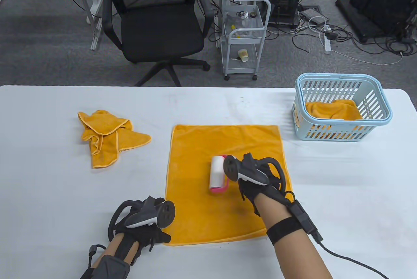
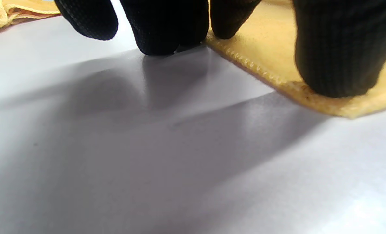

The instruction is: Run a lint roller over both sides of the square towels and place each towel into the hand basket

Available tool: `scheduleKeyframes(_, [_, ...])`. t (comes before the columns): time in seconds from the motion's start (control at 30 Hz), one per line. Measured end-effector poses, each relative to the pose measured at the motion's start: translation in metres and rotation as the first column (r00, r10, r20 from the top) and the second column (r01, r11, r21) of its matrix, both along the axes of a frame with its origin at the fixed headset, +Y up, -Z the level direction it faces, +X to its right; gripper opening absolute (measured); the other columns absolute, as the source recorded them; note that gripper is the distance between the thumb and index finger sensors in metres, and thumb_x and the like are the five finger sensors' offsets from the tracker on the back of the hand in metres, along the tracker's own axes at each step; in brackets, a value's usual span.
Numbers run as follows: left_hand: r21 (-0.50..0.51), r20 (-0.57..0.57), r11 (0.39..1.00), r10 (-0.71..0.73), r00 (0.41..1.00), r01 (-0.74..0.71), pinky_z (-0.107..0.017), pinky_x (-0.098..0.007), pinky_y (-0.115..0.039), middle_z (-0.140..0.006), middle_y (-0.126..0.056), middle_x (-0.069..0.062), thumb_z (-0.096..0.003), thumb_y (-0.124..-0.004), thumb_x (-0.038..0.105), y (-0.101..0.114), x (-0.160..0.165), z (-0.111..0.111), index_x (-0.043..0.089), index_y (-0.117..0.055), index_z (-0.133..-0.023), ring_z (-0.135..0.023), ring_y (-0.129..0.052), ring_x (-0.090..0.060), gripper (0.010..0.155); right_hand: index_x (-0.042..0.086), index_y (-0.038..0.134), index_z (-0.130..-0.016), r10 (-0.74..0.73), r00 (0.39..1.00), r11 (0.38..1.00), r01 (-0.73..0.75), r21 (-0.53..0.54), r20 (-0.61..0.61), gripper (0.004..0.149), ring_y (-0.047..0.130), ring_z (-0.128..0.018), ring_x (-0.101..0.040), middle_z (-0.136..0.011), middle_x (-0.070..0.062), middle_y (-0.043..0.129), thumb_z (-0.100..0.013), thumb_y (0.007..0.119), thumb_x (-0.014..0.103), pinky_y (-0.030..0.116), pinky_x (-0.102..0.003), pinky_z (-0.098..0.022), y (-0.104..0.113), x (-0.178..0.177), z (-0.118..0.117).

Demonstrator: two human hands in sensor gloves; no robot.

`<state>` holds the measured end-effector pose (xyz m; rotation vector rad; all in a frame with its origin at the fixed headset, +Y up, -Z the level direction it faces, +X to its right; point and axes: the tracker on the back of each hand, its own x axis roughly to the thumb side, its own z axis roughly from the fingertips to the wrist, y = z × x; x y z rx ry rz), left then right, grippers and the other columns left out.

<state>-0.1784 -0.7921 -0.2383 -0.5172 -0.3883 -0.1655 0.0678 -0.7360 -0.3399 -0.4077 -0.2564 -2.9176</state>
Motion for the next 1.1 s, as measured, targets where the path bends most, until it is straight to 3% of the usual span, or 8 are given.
scheduleKeyframes(0.17, [-0.001, 0.000, 1.000, 0.000, 1.000, 0.000, -0.074, -0.069, -0.052, -0.119, -0.045, -0.005, -0.0318, -0.088, 0.066, 0.000, 0.000, 0.000, 0.032, -0.047, -0.109, -0.104, -0.062, -0.038, 0.093, 0.028, 0.064, -0.105, 0.099, 0.995, 0.995, -0.098, 0.016, -0.018, 0.061, 0.088, -0.084, -0.040, -0.097, -0.009, 0.080, -0.048, 0.089, 0.030, 0.075, -0.061, -0.060, -0.015, -0.012, -0.001])
scheduleKeyframes(0.3, [0.001, 0.001, 1.000, -0.003, 1.000, 0.003, -0.074, -0.069, -0.052, -0.119, -0.045, -0.005, -0.0318, -0.088, 0.066, 0.000, 0.000, 0.000, 0.032, -0.047, -0.109, -0.104, -0.062, -0.038, 0.093, 0.030, 0.066, -0.103, 0.201, 0.978, 0.979, -0.202, 0.029, 0.049, 0.061, 0.085, -0.086, -0.040, -0.096, -0.008, 0.081, -0.047, 0.090, 0.027, 0.072, -0.063, -0.061, -0.007, 0.022, -0.007])
scheduleKeyframes(0.43, [0.001, 0.003, 1.000, -0.007, 1.000, 0.007, -0.074, -0.069, -0.052, -0.119, -0.045, -0.005, -0.0318, -0.088, 0.066, 0.000, 0.000, 0.000, 0.032, -0.047, -0.109, -0.104, -0.063, -0.038, 0.093, 0.031, 0.070, -0.102, 0.390, 0.902, 0.920, -0.391, -0.030, 0.186, 0.060, 0.083, -0.088, -0.040, -0.096, -0.007, 0.081, -0.047, 0.092, 0.024, 0.070, -0.065, -0.063, 0.004, 0.083, -0.016])
scheduleKeyframes(0.63, [0.002, 0.006, 1.000, -0.009, 1.000, 0.009, -0.074, -0.069, -0.052, -0.119, -0.045, -0.005, -0.0320, -0.088, 0.066, 0.000, 0.001, 0.000, 0.032, -0.047, -0.109, -0.104, -0.063, -0.038, 0.093, 0.030, 0.073, -0.100, 0.390, 0.871, 0.921, -0.377, -0.100, 0.301, 0.057, 0.080, -0.090, -0.040, -0.097, -0.007, 0.080, -0.047, 0.093, 0.023, 0.068, -0.065, -0.064, 0.008, 0.124, -0.023])
scheduleKeyframes(0.7, [0.003, 0.006, 1.000, -0.008, 1.000, 0.008, -0.074, -0.069, -0.052, -0.119, -0.045, -0.005, -0.0319, -0.088, 0.066, 0.000, 0.001, 0.000, 0.032, -0.047, -0.109, -0.104, -0.063, -0.038, 0.093, 0.028, 0.070, -0.102, 0.250, 0.913, 0.967, -0.250, -0.042, 0.324, 0.059, 0.081, -0.090, -0.042, -0.098, -0.009, 0.079, -0.048, 0.091, 0.024, 0.069, -0.065, -0.063, 0.010, 0.115, -0.028])
scheduleKeyframes(0.87, [0.002, 0.005, 1.000, -0.006, 1.000, 0.006, -0.074, -0.069, -0.052, -0.119, -0.045, -0.005, -0.0320, -0.088, 0.066, 0.000, 0.001, 0.000, 0.032, -0.047, -0.109, -0.104, -0.063, -0.038, 0.093, 0.028, 0.065, -0.104, 0.037, 0.968, 0.997, -0.051, 0.050, 0.248, 0.061, 0.083, -0.089, -0.041, -0.099, -0.009, 0.077, -0.048, 0.090, 0.026, 0.073, -0.062, -0.062, 0.005, 0.060, -0.041])
scheduleKeyframes(1.1, [0.001, 0.007, 1.000, -0.001, 1.000, 0.001, -0.074, -0.069, -0.052, -0.119, -0.045, -0.005, -0.0322, -0.088, 0.066, 0.000, 0.001, 0.000, 0.032, -0.047, -0.109, -0.104, -0.062, -0.038, 0.093, 0.028, 0.062, -0.105, -0.011, 0.986, 0.997, -0.001, 0.072, 0.168, 0.063, 0.084, -0.088, -0.040, -0.100, -0.008, 0.076, -0.049, 0.089, 0.029, 0.074, -0.059, -0.062, -0.020, -0.007, -0.054])
